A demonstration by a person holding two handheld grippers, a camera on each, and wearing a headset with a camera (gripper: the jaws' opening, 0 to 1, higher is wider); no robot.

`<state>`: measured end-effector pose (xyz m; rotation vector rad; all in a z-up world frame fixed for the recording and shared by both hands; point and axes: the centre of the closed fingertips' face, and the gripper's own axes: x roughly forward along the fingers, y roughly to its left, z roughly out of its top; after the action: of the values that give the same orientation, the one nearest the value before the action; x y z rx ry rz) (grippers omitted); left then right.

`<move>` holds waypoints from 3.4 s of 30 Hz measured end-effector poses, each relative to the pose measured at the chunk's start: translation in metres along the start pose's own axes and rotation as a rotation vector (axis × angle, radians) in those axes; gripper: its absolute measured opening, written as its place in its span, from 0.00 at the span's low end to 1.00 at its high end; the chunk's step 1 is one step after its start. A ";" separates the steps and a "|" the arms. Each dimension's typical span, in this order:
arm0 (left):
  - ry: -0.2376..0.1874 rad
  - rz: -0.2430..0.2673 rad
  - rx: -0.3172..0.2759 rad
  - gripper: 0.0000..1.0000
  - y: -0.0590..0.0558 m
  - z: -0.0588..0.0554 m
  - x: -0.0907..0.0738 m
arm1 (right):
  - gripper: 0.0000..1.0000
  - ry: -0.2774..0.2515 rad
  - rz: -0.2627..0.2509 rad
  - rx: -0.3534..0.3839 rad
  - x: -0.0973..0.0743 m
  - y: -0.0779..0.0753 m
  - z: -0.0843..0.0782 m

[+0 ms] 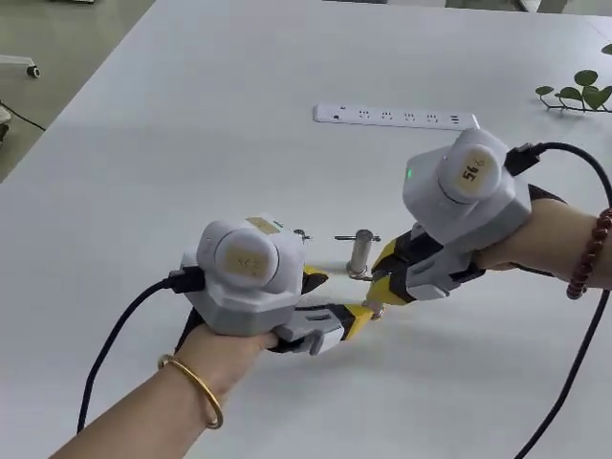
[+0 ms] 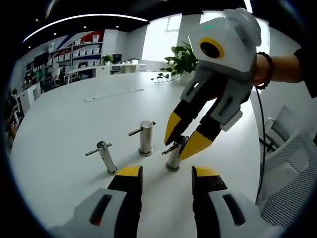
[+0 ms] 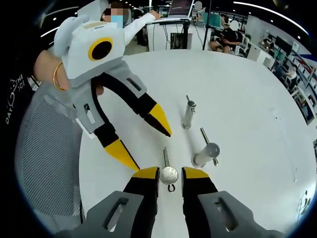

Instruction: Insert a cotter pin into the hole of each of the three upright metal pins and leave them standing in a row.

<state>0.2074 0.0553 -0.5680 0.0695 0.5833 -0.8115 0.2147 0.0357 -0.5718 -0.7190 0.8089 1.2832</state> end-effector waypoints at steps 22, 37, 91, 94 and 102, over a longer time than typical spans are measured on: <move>0.010 0.092 0.027 0.45 0.014 -0.010 -0.037 | 0.08 -0.005 0.013 0.012 0.001 -0.001 0.001; -0.026 0.157 0.023 0.55 0.035 -0.006 -0.046 | 0.08 -0.003 0.003 0.007 -0.009 -0.010 -0.008; -0.049 0.146 -0.014 0.66 0.043 -0.005 -0.043 | 0.09 0.016 0.000 -0.053 -0.023 -0.064 -0.036; -0.043 0.147 -0.011 0.66 0.044 -0.007 -0.042 | 0.10 0.009 -0.005 -0.055 -0.023 -0.064 -0.036; -0.051 0.159 -0.015 0.67 0.046 -0.005 -0.043 | 0.21 -0.035 -0.077 0.012 -0.033 -0.066 -0.030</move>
<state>0.2134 0.1173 -0.5574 0.0802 0.5287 -0.6527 0.2736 -0.0172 -0.5588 -0.7103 0.7533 1.2177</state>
